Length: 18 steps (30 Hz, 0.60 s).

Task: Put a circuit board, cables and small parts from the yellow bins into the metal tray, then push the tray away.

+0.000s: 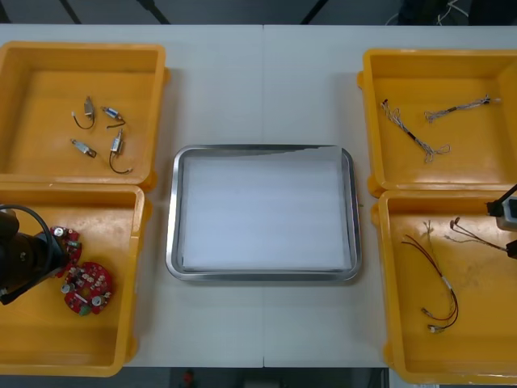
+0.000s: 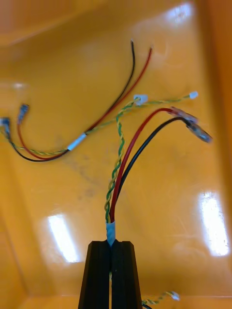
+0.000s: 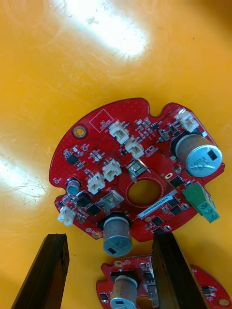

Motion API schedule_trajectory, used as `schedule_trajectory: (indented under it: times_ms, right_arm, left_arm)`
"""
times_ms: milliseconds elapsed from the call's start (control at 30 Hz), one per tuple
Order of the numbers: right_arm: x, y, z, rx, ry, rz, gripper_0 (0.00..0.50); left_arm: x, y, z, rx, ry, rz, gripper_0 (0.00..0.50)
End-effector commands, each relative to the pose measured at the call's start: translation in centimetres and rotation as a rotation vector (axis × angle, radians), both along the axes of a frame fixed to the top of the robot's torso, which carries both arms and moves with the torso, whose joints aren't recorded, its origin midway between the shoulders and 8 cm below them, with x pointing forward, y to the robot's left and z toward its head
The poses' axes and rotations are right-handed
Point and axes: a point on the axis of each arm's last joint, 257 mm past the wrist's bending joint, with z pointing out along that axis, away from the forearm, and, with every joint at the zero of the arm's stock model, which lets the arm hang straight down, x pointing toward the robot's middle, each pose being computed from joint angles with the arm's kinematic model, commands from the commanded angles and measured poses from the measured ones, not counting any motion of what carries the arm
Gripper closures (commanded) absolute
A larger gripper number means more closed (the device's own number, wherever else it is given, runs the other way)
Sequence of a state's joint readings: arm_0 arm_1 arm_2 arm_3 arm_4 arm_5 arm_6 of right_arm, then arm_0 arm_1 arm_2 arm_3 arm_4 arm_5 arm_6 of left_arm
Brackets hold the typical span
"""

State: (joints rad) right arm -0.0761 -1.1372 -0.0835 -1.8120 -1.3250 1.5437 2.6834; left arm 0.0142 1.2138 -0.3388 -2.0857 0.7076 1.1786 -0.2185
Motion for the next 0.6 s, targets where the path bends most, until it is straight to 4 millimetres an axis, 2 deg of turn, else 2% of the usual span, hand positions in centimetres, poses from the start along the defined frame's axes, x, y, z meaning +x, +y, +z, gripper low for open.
schedule_trajectory:
  times_ms: [33,367,600]
  right_arm:
    - [0.2,0.5,3.5,0.031,-0.015,-0.007,0.5]
    - [-0.4,2.5,5.4,0.089,0.033,-0.14,0.5]
    - [-0.8,4.9,7.4,0.104,0.036,-0.262,0.5]
  left_arm:
    - [0.9,-0.5,0.1,-0.02,-0.027,0.019,0.0]
    - [1.0,-0.6,-0.5,-0.03,-0.03,0.015,0.0]
    - [1.0,-0.6,-0.5,-0.029,-0.029,0.013,0.0]
